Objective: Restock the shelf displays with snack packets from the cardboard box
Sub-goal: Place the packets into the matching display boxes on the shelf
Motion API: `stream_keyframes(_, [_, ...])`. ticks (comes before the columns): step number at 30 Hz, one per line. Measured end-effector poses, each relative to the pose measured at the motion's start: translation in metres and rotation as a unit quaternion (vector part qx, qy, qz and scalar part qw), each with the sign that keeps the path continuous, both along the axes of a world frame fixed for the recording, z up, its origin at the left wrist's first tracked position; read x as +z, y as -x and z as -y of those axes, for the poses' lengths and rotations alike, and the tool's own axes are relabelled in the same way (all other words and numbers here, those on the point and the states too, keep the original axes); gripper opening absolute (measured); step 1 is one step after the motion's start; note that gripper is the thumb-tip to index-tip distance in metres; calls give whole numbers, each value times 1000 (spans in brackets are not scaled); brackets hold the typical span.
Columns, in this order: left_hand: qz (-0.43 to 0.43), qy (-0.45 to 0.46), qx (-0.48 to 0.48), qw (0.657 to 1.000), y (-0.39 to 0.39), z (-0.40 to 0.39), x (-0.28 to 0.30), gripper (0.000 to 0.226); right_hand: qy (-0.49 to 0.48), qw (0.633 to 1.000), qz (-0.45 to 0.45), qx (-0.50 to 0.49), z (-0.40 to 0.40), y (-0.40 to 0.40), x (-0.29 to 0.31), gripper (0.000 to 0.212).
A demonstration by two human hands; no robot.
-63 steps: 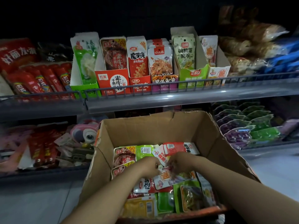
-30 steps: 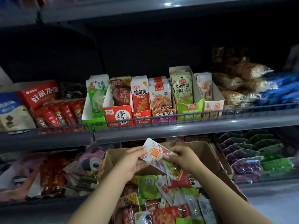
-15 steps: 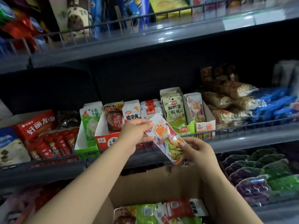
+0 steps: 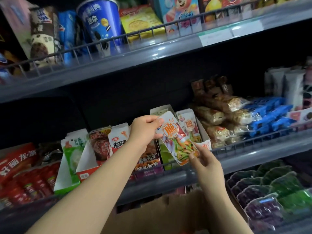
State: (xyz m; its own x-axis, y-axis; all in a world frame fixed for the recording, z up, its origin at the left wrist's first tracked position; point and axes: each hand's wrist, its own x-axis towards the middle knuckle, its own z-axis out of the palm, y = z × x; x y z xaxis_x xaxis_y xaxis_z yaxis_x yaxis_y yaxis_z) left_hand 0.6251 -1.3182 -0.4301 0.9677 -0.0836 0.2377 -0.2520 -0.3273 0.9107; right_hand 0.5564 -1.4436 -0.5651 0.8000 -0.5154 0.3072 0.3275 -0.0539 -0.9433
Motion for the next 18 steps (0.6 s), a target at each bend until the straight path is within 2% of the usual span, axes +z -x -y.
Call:
stream_keyframes(4, [26,-6,-7,1000,-15,22,17,20,22,1000,-3,-8,11,-5,-3,52])
stream_keyframes(7, [45,-16,-21,999,-27,40,28,15,134,990,-5,-35,23,-9,-6,60])
stream_keyframes(12, [60,-35,-32,997,-42,65,37,7,312,945,-74,-65,34,-12,-14,60])
stream_keyframes(18, [42,-113,-15,993,-58,84,29,5,396,904,-155,-37,34,-13,-18,54])
